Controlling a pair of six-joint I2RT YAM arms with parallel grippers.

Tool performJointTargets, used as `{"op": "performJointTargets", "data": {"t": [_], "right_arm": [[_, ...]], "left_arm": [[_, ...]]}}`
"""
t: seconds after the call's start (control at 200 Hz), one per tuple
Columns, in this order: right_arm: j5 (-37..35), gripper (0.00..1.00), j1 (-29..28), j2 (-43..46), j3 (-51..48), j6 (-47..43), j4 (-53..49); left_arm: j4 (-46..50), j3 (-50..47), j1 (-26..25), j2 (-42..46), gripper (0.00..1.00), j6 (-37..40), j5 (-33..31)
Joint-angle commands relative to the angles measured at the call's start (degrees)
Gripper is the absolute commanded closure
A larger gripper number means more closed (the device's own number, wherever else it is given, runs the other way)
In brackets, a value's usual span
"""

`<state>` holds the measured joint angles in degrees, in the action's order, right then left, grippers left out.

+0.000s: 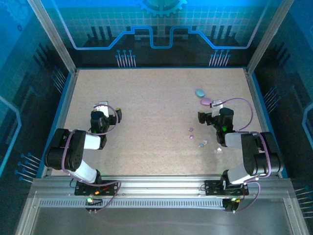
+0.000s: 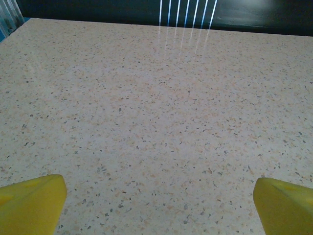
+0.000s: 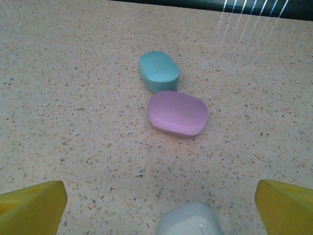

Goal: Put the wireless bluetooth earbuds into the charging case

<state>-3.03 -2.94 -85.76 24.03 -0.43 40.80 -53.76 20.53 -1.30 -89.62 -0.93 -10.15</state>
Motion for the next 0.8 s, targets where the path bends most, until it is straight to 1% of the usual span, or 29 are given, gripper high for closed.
{"op": "performJointTargets", "data": {"t": [0.0, 0.085, 0.15, 0.195, 0.225, 0.265, 0.325, 0.395, 0.425, 0.45, 0.485, 0.53, 0.585, 0.665, 0.71, 0.74, 0.795], "right_arm": [[-0.9, 0.00, -0.4, -0.3, 0.9, 0.3, 1.9], [-0.2, 0.00, -1.0, 0.3, 1.3, -0.8, 0.8], [-0.7, 0.00, -1.1, 1.6, 1.5, -0.8, -0.4], [-1.0, 0.00, -1.2, 3.4, 2.1, -0.6, -3.1], [-1.6, 0.00, -1.0, 5.0, 3.4, 0.0, -7.2], [-2.3, 0.00, -0.4, 7.1, 6.1, 2.3, -15.0], [-3.5, 0.00, 1.1, 9.2, 10.2, 7.8, -26.4], [-6.7, 0.00, 2.7, 10.8, 15.0, 15.1, -39.4], [-5.7, 0.00, 3.6, 11.1, 17.5, 17.4, -45.2], [-3.0, 0.00, 4.3, 11.4, 19.1, 18.1, -48.8], [-0.1, 0.00, 5.1, 11.7, 20.5, 19.2, -52.1], [1.0, 0.00, 5.7, 11.9, 22.7, 22.8, -57.4], [3.1, 0.00, 6.4, 11.6, 24.8, 24.7, -62.6], [5.1, 0.03, 7.1, 10.5, 26.0, 26.5, -67.2], [6.4, 0.05, 7.5, 9.5, 26.0, 26.7, -69.5], [6.5, 0.06, 7.5, 8.8, 28.0, 26.5, -70.6], [6.3, 0.09, 7.6, 7.5, 28.7, 26.3, -71.4]], "left_arm": [[0.0, 0.9, -0.2, 0.7, 0.01, 1.4, 2.0], [-0.9, 0.0, -0.9, 1.6, 0.01, 2.9, 3.6], [-1.1, -0.8, -1.6, 3.4, 0.01, 3.4, 2.6], [0.8, -0.8, -1.6, 5.7, 0.01, 2.9, 1.5], [3.7, -0.3, -1.6, 7.9, 0.01, 2.5, 0.9], [11.2, 1.6, -1.5, 11.4, 0.01, 1.1, 0.3], [22.8, 5.4, -1.4, 15.4, 0.01, -2.9, -1.2], [31.6, 9.0, -1.4, 19.4, 0.01, -8.2, -1.6], [34.1, 10.4, -1.4, 20.7, 0.01, -10.7, -1.3], [36.0, 11.3, -1.4, 21.8, 0.01, -12.9, -0.9], [38.6, 12.6, -1.4, 23.2, 0.01, -15.8, 0.0], [40.8, 13.5, -1.4, 24.8, 0.01, -20.4, 1.7], [41.2, 13.3, -1.4, 26.5, 0.01, -25.1, 6.1], [39.8, 12.8, -1.7, 27.3, 0.01, -28.5, 15.0], [39.4, 12.6, -2.5, 27.2, 0.01, -30.8, 17.6], [38.4, 12.2, -3.5, 26.9, 0.01, -31.9, 19.2], [37.5, 12.1, -5.9, 26.1, 0.01, -32.2, 21.5]]}}
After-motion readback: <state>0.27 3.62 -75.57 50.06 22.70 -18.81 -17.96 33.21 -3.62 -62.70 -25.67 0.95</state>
